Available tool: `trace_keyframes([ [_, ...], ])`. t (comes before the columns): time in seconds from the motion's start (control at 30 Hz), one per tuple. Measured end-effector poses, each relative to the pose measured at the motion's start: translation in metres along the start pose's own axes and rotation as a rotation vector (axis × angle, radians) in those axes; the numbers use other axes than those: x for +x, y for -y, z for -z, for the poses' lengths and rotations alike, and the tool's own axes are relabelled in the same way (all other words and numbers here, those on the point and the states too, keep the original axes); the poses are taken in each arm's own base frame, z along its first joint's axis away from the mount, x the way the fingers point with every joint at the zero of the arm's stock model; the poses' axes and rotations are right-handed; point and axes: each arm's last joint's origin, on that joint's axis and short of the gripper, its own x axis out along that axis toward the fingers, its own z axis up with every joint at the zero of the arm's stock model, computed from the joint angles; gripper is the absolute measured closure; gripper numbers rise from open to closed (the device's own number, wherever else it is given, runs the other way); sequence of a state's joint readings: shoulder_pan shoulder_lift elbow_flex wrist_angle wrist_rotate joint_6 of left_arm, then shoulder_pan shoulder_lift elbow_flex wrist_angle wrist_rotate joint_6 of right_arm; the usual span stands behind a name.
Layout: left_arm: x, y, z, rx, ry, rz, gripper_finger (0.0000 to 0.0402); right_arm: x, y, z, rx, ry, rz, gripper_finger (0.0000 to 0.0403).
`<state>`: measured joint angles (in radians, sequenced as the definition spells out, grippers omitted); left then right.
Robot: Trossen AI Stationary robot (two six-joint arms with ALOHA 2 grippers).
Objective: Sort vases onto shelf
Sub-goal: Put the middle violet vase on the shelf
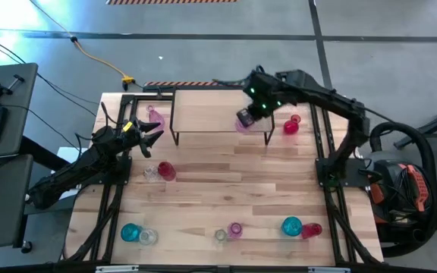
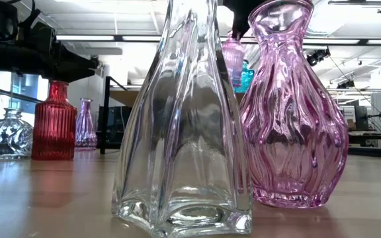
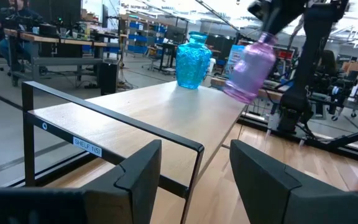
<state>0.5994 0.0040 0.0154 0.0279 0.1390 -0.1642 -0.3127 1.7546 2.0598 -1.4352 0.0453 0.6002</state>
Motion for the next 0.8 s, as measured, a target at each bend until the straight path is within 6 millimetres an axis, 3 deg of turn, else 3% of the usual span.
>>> trace_keyframes([
  [0.43, 0.000, 0.000, 0.000, 0.000, 0.000, 0.000, 0.0218, 0.009, 0.034, -0.068, -0.042, 0.079, -0.023, 0.0402],
  [0.8, 0.000, 0.000, 0.000, 0.000, -0.001, 0.000, 0.0218, 0.023, 0.059, -0.087, -0.009, 0.099, -0.054, 0.0402],
])
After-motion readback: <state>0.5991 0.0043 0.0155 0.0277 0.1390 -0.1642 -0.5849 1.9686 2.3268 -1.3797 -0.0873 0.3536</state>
